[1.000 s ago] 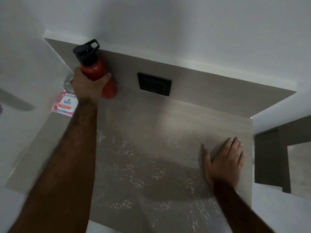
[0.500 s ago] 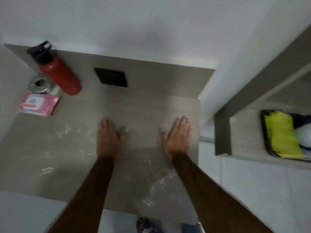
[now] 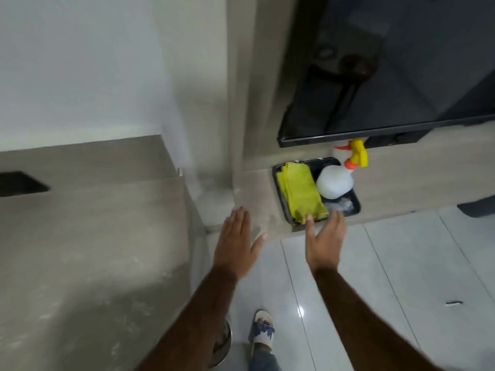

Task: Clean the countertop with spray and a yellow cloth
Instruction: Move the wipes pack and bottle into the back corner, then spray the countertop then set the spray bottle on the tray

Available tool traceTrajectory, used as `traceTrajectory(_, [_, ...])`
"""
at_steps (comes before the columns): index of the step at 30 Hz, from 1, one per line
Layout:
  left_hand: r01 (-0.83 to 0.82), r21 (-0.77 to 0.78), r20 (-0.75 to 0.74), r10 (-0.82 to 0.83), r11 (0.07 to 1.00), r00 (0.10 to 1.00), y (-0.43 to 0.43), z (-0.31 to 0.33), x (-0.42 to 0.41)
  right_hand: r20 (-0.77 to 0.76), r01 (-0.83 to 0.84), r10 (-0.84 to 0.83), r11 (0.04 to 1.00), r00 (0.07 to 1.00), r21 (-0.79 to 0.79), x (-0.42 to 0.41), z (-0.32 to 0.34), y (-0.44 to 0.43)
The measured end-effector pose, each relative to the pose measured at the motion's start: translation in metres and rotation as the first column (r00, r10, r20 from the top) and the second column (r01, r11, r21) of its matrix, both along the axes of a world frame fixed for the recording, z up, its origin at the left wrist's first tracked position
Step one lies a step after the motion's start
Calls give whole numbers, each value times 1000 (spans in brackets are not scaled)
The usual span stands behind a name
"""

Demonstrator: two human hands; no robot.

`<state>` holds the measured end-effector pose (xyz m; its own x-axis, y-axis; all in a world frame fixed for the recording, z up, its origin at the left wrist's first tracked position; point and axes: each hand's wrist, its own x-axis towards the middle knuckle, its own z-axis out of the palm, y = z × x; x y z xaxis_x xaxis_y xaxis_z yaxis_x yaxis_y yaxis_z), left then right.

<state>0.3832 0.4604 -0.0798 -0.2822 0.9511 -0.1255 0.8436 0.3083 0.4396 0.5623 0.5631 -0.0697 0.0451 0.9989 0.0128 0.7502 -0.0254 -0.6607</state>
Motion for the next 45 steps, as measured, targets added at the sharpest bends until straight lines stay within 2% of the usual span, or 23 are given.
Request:
traceTrajectory(2, [62, -29, -44, -63, 998, 997, 36, -3, 12, -48, 70, -69, 997, 996, 20, 14, 1, 34])
traceTrajectory(4, [103, -32, -85, -105, 994, 991, 67, -9, 21, -135, 65, -67, 998, 989, -21, 11, 12, 69])
traceTrajectory(6, [108, -27, -109, -110, 994, 988, 91, -6, 17, -232, -43, 40, 999, 972, -7, -1, 31, 94])
traceTrajectory(9, [105, -53, -144, -112, 993, 983, 122, 4, 13, -301, -242, 239, 970, 923, 29, -14, 54, 133])
traceTrajectory(12, [107, -168, -158, -134, 980, 978, 142, -9, 16, -358, -360, 307, 929, 882, -91, -16, 48, 168])
traceTrajectory(14, [97, -217, -200, -142, 971, 969, 145, -24, 19, -349, -410, 355, 907, 867, -95, -19, 38, 183])
traceTrajectory(17, [98, -220, -240, -152, 971, 959, 144, -34, 20, -325, -441, 411, 898, 852, -20, -27, 32, 185])
traceTrajectory(22, [93, -240, -258, -156, 966, 953, 145, -36, 19, -439, -392, 384, 917, 812, 75, -34, 24, 161])
traceTrajectory(25, [126, -285, -246, -200, 950, 948, 147, -30, 15, -573, -348, 311, 936, 758, 47, -27, 28, 130])
traceTrajectory(28, [152, -263, -208, -209, 953, 956, 135, -20, 4, -573, -340, 278, 940, 771, -2, -26, 35, 89])
traceTrajectory(34, [-59, -31, -167, 53, 998, 985, 24, 1, -43, -689, -336, 224, 941, 689, -30, -76, 58, 3])
traceTrajectory(37, [-264, 88, -136, 275, 960, 952, -65, 12, -84, -792, -405, 238, 914, 562, -13, -126, 72, -48])
traceTrajectory(40, [-478, 125, -108, 491, 870, 865, -168, 24, -124, -808, -574, 333, 819, 486, -8, -176, 88, -105])
traceTrajectory(45, [-762, 137, -198, 771, 633, 605, -360, 43, -196, -791, -827, 451, 548, 415, -122, -259, 116, -219])
